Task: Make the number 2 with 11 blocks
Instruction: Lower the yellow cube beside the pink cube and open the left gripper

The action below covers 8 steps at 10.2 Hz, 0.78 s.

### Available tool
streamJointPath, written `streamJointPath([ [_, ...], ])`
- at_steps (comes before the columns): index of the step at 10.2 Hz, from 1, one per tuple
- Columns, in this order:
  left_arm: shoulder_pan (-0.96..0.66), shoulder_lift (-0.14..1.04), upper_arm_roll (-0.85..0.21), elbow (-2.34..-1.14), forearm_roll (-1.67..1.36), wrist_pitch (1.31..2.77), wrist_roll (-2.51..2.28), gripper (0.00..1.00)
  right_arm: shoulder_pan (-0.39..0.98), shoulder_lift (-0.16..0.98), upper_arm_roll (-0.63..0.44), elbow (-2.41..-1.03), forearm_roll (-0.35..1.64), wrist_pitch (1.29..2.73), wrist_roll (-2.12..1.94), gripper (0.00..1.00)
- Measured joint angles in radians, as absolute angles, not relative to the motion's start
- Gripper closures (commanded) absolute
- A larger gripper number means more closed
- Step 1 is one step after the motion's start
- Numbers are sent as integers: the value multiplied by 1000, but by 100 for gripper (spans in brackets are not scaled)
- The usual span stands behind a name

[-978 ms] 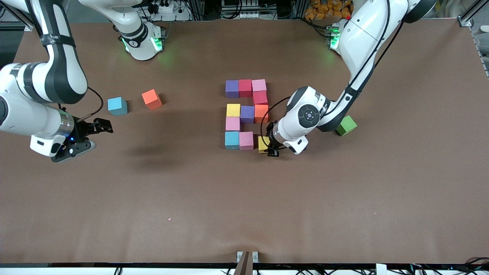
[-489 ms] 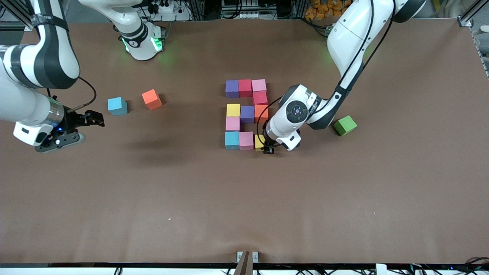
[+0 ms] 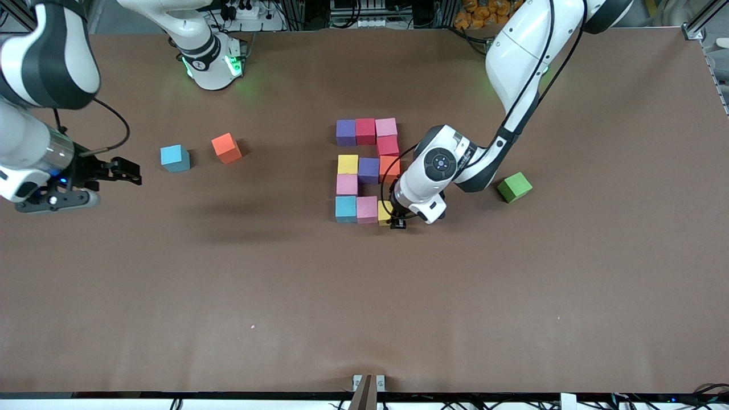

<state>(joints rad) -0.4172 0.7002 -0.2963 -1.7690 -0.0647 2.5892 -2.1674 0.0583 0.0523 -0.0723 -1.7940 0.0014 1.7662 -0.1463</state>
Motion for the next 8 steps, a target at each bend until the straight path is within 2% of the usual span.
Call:
streamJointPath([
  [1, -420, 700, -296, -1769, -64, 2590, -2167, 35, 56, 43, -75, -1771, 0, 1753, -146, 0],
  [2, -422, 700, -296, -1769, -64, 2591, -2167, 10, 50, 36, -76, -1741, 0, 1735, -146, 0],
  [3, -422, 700, -296, -1769, -63, 2591, -2167, 0, 43, 31, -77, -1711, 0, 1717, -146, 0],
  [8, -417, 684, -295, -1754, -62, 2598, -2167, 0, 41, 26, -77, -1612, -1, 1704, -147, 0],
])
